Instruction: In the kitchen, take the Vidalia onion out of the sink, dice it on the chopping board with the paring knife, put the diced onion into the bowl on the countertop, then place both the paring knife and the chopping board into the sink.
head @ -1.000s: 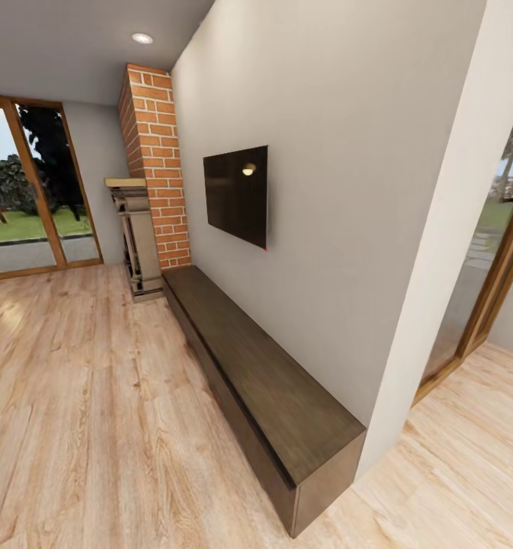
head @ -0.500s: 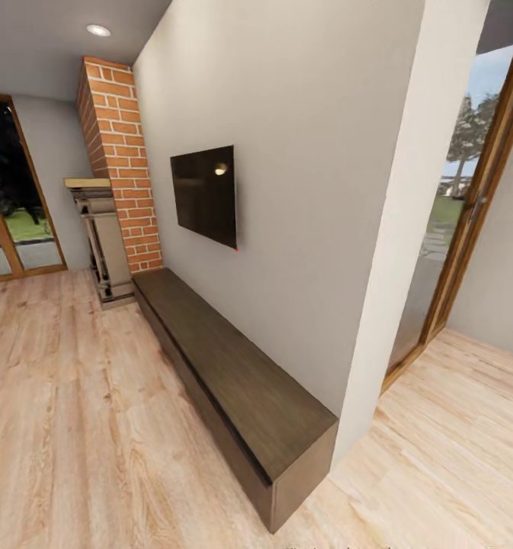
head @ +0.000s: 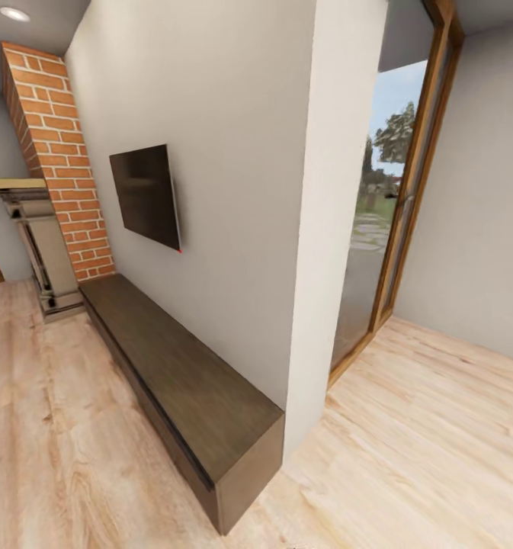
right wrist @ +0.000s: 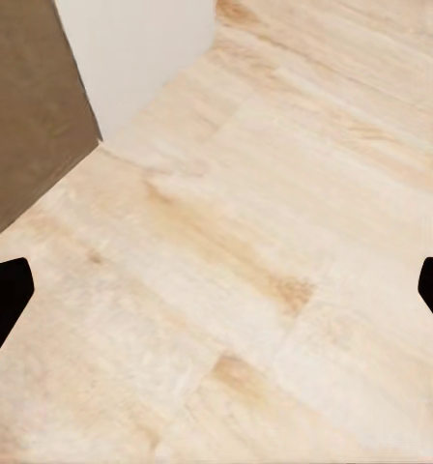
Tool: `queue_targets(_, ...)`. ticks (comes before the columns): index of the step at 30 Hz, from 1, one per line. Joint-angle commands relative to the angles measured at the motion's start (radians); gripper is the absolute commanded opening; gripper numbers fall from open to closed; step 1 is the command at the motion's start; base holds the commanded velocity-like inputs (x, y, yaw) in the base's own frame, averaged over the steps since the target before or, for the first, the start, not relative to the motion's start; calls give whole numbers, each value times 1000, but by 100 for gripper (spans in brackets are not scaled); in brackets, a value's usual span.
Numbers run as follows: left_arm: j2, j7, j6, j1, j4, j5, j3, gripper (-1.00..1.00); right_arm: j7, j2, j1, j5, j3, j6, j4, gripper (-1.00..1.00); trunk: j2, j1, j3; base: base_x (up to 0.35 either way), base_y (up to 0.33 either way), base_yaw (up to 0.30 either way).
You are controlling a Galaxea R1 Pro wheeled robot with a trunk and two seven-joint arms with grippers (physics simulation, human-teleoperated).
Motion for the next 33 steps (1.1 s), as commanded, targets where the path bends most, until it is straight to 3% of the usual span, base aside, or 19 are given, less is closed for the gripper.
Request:
queue_targets(1, 0, -1, -3, 0, 0, 2, 0, 100, 1, 1, 0, -2, -2, -3, 1, 100, 0, 0, -1, 0, -307, -272)
queue_targets(14, 0, 0, -3, 0, 2, 0, -1, 100, 1, -1, 0, -2, -35, -3, 9, 100, 0, 0, -1, 52, -307, -272)
queue_targets(28, 0, 1, -3, 0, 2, 0, -1, 100, 1, -1, 0, -2, -37, -3, 10, 100, 0, 0, -1, 136, -296, -270)
queue_targets(33, 0, 3, -3, 0, 2, 0, -1, 100, 1, 0, 0, -2, -37, -4, 9, 100, 0, 0, -1, 193, -282, -107)
